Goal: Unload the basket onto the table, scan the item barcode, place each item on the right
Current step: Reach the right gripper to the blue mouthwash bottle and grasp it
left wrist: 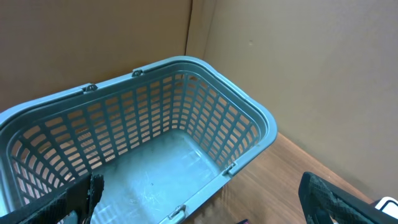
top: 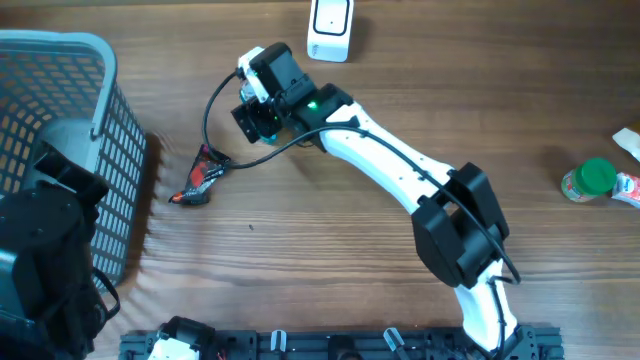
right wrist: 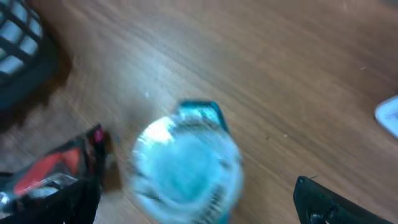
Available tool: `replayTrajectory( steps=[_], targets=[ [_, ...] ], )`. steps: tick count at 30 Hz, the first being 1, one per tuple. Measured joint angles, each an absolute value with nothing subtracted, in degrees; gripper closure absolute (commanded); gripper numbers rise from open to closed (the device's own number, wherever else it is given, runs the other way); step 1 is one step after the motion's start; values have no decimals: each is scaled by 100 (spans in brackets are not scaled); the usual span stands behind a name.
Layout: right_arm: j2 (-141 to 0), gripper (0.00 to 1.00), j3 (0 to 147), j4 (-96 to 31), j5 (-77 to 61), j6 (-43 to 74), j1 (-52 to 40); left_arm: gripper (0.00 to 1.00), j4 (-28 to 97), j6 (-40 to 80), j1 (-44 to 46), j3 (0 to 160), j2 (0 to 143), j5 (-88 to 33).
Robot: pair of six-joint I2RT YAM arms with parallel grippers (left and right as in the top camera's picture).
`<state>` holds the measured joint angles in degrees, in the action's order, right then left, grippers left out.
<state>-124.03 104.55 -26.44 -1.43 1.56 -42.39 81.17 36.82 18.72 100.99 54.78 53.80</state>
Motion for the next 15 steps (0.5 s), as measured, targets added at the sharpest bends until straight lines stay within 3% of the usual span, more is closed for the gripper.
replayTrajectory(
  steps=[10,13,15],
  targets=[
    [-12962,0,10473,-1986,-139,-38,-4281,0,8145,3680,1872,10099,5478,5415],
    [-13002,4,10473,-1739,-73,-54,-4281,0,8191,3680,1872,10099,5478,5417],
    [-13002,11,10473,-1632,21,-80,-4281,0,8263,3680,1872,10099,5478,5417]
  ],
)
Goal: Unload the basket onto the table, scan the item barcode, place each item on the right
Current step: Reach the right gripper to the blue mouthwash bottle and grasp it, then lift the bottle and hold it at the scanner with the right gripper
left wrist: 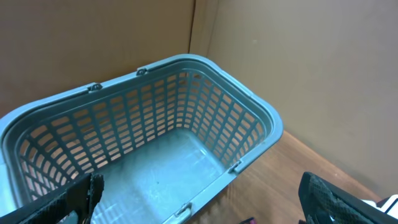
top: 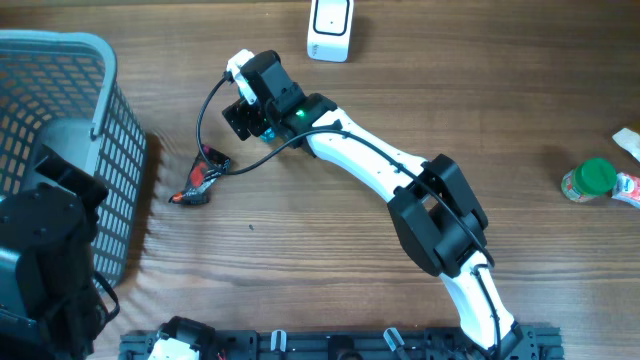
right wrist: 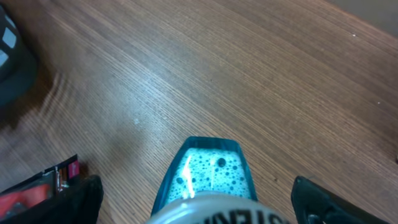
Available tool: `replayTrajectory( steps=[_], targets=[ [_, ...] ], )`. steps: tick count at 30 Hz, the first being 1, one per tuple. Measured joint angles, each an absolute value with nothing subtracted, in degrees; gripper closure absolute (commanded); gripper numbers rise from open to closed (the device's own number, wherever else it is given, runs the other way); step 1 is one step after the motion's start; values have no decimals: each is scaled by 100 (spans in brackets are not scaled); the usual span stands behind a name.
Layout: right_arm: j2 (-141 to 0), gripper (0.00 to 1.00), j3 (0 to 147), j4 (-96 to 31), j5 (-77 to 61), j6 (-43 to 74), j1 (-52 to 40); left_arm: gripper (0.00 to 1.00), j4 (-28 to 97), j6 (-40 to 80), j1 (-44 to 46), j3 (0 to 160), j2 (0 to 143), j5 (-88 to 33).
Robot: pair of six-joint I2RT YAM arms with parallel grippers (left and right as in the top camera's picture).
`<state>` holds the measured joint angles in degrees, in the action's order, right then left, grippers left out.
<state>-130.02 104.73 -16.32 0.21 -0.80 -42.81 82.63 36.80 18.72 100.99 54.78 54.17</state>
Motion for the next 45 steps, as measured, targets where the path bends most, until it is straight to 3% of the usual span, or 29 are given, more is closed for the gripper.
replayTrajectory(
  steps=[3,9,19,28,33,41,45],
  targets=[
    [-13002,31,10473,-1605,158,-143,-4281,0,8370,3682,1872,10099,5478,5417],
    [-13002,50,10473,-1592,469,-163,-4281,0,8385,3680,1872,10099,5478,5417],
    [-12986,55,10473,-1710,967,-183,-4287,0,8510,3682,1872,10099,5478,5413],
    [-12549,54,10473,-2902,1492,572,-4287,0,8532,3682,1872,10099,5478,5260],
    [-12390,57,10477,-3680,2108,1601,-4287,0,8538,3684,1872,10099,5478,5240],
    [-12228,60,10521,-4805,2449,4611,-4248,0,8600,3684,1872,10099,5478,5168],
    [-12202,53,10549,-5229,2519,6252,-4228,0,8663,3684,1872,10099,5478,5105]
  ],
)
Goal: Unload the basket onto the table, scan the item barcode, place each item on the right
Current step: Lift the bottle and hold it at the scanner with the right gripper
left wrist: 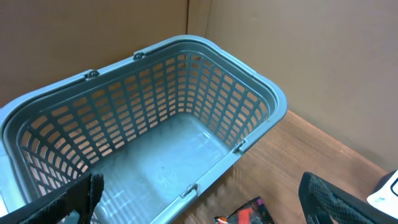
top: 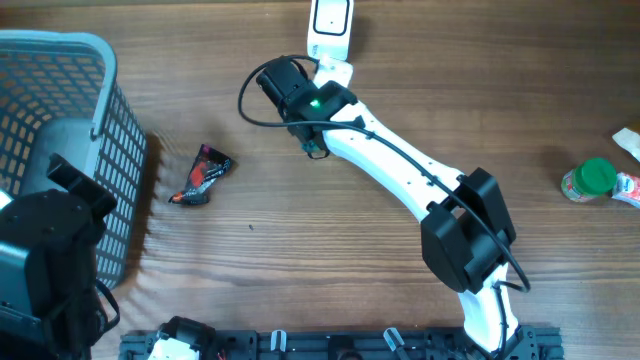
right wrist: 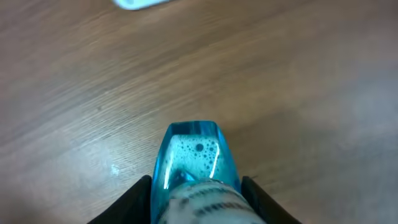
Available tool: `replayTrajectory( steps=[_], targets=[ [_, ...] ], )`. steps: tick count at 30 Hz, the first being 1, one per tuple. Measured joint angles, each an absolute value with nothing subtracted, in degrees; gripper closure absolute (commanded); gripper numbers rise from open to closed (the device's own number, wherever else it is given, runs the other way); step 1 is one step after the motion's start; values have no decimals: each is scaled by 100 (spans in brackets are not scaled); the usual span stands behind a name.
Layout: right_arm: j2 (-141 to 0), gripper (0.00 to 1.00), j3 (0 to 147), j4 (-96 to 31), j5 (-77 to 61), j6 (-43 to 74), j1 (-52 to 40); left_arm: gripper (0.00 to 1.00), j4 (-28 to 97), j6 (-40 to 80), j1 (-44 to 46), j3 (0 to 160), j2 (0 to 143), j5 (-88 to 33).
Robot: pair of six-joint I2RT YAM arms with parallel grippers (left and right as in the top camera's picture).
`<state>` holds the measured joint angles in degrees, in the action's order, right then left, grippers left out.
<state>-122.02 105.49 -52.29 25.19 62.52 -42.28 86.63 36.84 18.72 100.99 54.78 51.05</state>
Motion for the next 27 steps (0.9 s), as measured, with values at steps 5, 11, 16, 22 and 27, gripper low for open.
replayTrajectory(
  steps=[5,11,16,22,27],
  targets=[
    [-12202,55,10547,-5306,2510,7185,-4228,0,8718,3684,1872,10099,5478,5092],
    [-12199,37,10547,-5264,2512,7301,-4206,0,8737,3684,1872,10099,5478,5089],
    [-12138,36,10624,-5017,2451,6386,-4180,0,8831,3684,1872,10099,5478,5089],
    [-12077,34,10774,-5146,2418,5400,-4180,0,8836,3684,1872,10099,5478,5089],
    [-12075,30,10774,-5183,2202,5214,-4180,0,8899,3684,1872,10099,5478,5087]
  ],
)
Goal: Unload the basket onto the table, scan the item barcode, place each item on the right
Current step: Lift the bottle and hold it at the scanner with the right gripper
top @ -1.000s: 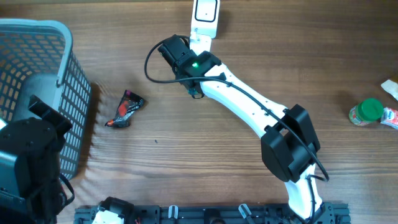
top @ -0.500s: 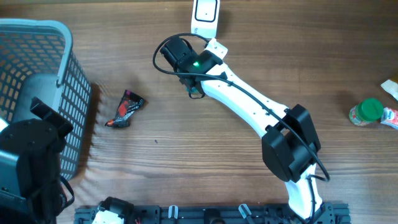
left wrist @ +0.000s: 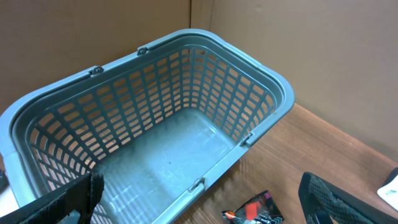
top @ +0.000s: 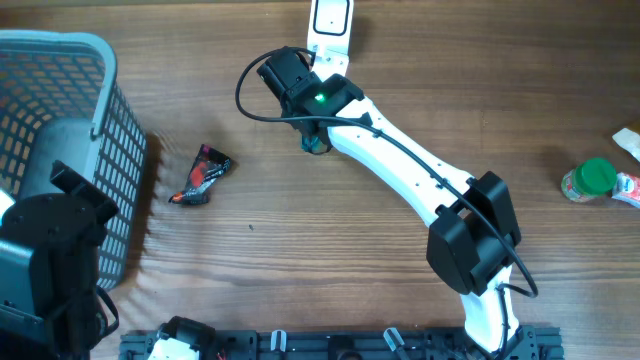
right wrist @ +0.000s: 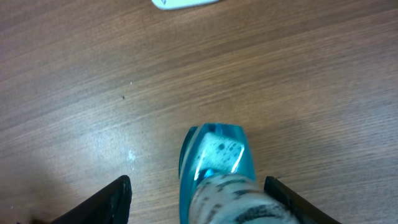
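A clear blue bottle (right wrist: 214, 158) with a printed label lies between the fingers of my right gripper (right wrist: 196, 183), base pointing away. The jaws stand open, with a gap on each side of the bottle. In the overhead view only a teal bit of the bottle (top: 316, 145) shows under the right arm, just in front of the white scanner (top: 330, 25). The scanner's edge (right wrist: 185, 3) shows at the top of the right wrist view. My left gripper (left wrist: 205, 208) is open above the basket's near corner, holding nothing.
A grey-blue plastic basket (top: 70, 45) fills the far left, seen from above in the left wrist view (left wrist: 273, 93). A red and black snack packet (top: 200, 173) lies right of it. A green-lidded jar (top: 590, 180) and a tube sit at the right edge.
My right gripper's fingers, pressed tight against the blue bottle before, now stand apart from it on both sides. The bottle is still in front of the scanner. The left wrist view has shifted slightly.
My right gripper had the blue bottle between its fingers near the snack packet, left of the scanner. Later it was shut on the bottle just in front of the scanner. Now the jaws are open round the bottle there. The left arm stayed by the basket.
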Available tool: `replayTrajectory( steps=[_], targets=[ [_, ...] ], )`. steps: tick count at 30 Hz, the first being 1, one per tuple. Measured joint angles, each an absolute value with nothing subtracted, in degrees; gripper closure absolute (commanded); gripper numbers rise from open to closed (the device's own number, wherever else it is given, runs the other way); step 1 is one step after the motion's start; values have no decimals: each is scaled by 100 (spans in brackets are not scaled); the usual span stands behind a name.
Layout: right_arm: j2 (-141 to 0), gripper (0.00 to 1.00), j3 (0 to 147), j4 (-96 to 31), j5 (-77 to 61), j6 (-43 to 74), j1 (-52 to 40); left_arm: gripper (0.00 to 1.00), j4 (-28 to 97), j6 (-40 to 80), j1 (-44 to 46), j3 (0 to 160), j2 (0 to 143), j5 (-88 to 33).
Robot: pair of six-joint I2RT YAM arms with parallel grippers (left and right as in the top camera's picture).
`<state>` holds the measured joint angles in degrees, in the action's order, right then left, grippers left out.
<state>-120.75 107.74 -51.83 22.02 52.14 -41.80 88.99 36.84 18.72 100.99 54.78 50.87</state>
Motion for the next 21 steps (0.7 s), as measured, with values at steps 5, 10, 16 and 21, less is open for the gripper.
replayTrajectory(
  steps=[5,10,16,21],
  targets=[
    [-12075,24,10774,-5181,2008,4904,-4180,0,8984,3701,1872,10099,5478,5068],
    [-12075,17,10774,-5179,1815,4611,-4180,0,8984,3704,1872,10099,5478,5068],
    [-12075,14,10774,-5168,1608,3911,-4180,0,8984,3704,1872,10099,5478,5068],
    [-12075,13,10774,-5164,1584,3594,-4180,0,8984,3721,1872,10099,5478,5068]
  ],
)
